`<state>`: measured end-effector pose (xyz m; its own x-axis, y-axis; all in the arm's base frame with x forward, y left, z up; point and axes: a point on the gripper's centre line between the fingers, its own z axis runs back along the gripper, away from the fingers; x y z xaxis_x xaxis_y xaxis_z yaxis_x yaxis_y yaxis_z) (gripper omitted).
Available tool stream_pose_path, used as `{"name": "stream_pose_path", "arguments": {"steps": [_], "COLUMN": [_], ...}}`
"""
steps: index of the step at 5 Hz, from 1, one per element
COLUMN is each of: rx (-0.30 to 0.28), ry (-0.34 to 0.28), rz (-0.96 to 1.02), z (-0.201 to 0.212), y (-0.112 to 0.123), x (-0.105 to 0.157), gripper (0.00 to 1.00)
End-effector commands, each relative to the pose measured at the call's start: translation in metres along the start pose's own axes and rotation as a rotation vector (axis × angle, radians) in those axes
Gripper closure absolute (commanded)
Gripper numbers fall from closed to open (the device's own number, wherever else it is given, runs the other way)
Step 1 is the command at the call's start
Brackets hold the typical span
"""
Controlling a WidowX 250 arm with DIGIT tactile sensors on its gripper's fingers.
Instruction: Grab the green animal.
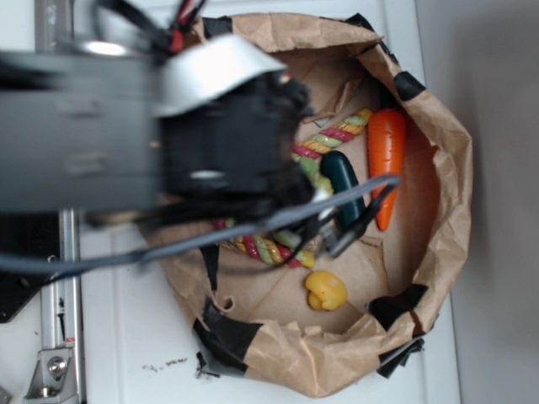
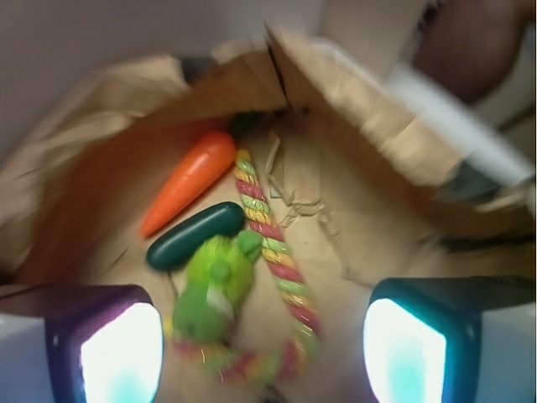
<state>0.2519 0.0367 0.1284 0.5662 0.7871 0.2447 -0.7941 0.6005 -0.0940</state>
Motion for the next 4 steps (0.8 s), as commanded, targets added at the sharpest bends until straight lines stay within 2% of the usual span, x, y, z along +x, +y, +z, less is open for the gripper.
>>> {"name": "stream_pose_path", "arguments": {"steps": [1,2,3,4], "rx": [-0.142,-0.186,-0.153,-0.200], "ry": [0.205,0.364,0.352,0.257], "rz": [0.117,0.077,0.006,-0.141], "z": [-0.081,-0.093,-0.084,-0.048], "y": [-0.029,-0.056,-0.061,-0.059], "x": [-0.006,-0.027,-0.035,-0.017], "gripper": [0.00,0.00,1.00,1.00]}}
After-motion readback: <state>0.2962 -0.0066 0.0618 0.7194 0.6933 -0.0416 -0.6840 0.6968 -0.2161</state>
